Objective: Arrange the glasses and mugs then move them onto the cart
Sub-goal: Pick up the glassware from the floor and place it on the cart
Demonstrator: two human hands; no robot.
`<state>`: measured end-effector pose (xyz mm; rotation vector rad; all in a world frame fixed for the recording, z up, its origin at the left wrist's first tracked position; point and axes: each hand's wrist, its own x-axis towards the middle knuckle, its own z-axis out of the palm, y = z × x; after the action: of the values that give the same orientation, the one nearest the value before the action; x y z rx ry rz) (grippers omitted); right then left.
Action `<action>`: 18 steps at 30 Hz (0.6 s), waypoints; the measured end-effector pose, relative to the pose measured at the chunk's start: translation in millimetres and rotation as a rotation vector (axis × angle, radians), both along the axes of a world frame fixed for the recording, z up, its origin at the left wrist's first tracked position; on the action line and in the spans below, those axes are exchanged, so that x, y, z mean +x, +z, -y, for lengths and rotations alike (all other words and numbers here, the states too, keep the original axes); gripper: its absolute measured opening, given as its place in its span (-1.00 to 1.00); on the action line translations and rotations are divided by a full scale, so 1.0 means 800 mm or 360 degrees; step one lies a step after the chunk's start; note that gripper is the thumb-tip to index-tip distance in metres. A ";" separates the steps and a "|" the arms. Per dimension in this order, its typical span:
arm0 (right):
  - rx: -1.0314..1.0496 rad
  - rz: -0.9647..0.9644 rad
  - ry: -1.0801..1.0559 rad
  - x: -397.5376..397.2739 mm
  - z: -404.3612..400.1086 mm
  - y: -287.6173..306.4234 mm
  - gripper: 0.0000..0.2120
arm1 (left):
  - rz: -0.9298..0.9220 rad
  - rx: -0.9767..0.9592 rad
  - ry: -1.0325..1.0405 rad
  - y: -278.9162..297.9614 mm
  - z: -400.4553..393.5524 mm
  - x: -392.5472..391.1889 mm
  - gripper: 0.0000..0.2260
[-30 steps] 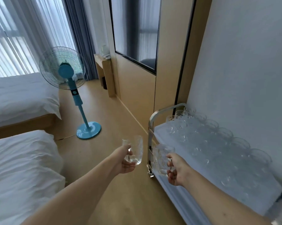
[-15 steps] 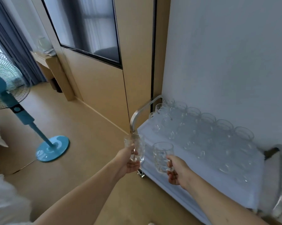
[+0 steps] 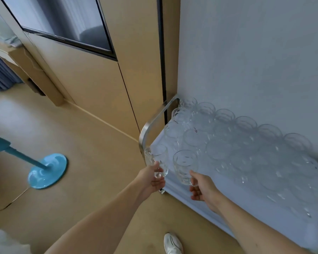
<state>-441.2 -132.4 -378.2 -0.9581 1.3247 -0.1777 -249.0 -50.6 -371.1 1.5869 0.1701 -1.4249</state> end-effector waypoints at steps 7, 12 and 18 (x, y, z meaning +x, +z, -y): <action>-0.0014 0.0020 -0.0058 0.015 0.026 -0.031 -0.63 | -0.0007 -0.0001 -0.0007 -0.029 0.037 0.014 -0.75; 0.0016 0.0060 -0.0192 0.023 0.027 -0.049 -0.63 | 0.0014 -0.0043 -0.0103 -0.044 0.049 0.017 -0.70; -0.0010 0.0123 -0.0385 0.029 0.023 -0.069 -0.63 | 0.0118 -0.0001 -0.0333 -0.059 0.063 0.025 -0.69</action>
<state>-418.4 -151.0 -433.2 -0.7862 1.3666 -0.4006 -229.0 -100.7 -418.2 1.6931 -0.0415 -1.5211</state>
